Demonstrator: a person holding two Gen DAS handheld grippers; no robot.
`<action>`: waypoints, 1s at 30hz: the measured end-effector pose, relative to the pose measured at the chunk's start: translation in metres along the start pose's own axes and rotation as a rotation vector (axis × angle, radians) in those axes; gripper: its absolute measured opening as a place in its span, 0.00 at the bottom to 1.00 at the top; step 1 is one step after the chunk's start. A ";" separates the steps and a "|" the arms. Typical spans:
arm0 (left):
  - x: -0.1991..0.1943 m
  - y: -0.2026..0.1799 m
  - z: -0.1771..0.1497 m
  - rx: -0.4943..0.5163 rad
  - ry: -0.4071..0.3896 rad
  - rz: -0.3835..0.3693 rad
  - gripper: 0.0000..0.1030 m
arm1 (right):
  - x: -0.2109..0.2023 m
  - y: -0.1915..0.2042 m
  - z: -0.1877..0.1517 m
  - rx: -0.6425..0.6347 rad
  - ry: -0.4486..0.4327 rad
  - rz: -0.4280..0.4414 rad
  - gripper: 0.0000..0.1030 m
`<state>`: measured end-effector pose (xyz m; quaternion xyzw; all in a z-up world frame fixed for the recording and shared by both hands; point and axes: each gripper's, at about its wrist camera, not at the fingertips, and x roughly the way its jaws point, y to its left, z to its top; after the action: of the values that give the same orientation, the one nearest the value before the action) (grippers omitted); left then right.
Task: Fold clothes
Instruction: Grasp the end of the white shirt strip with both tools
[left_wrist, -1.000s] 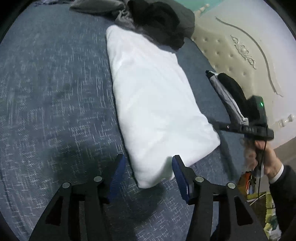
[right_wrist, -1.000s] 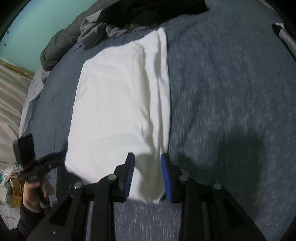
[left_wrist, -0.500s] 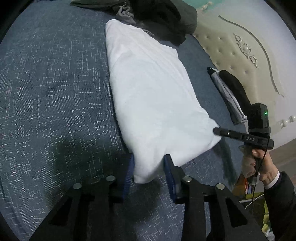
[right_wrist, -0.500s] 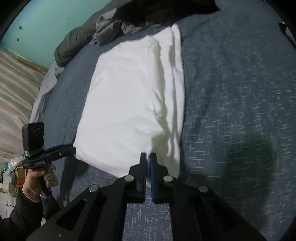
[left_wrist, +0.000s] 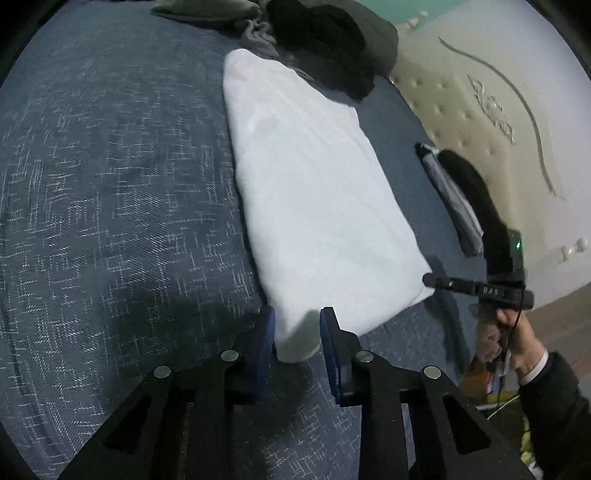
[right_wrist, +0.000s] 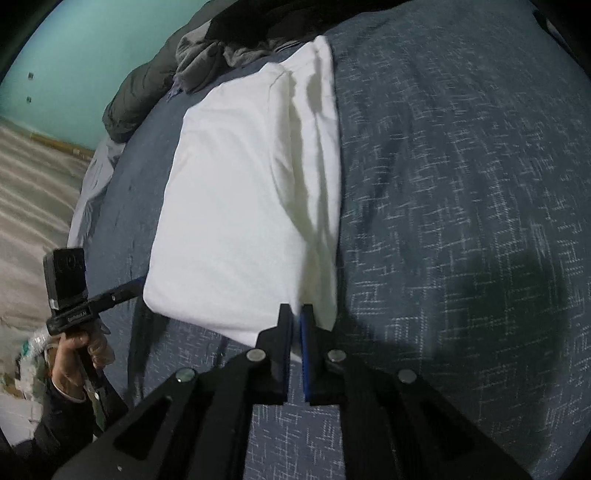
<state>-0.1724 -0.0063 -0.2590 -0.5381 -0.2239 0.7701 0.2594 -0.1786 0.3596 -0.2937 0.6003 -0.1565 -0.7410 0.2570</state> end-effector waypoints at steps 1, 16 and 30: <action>0.003 0.001 0.001 -0.007 0.006 -0.010 0.29 | 0.000 -0.003 0.001 0.021 -0.001 -0.004 0.22; 0.038 0.010 0.005 -0.080 0.036 -0.090 0.47 | 0.028 -0.007 0.016 0.098 0.056 0.034 0.47; 0.045 0.010 0.003 -0.116 0.017 -0.127 0.50 | 0.040 0.011 0.018 0.040 0.074 0.062 0.49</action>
<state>-0.1898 0.0148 -0.2963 -0.5436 -0.2995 0.7332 0.2778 -0.2001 0.3269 -0.3160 0.6273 -0.1802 -0.7066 0.2734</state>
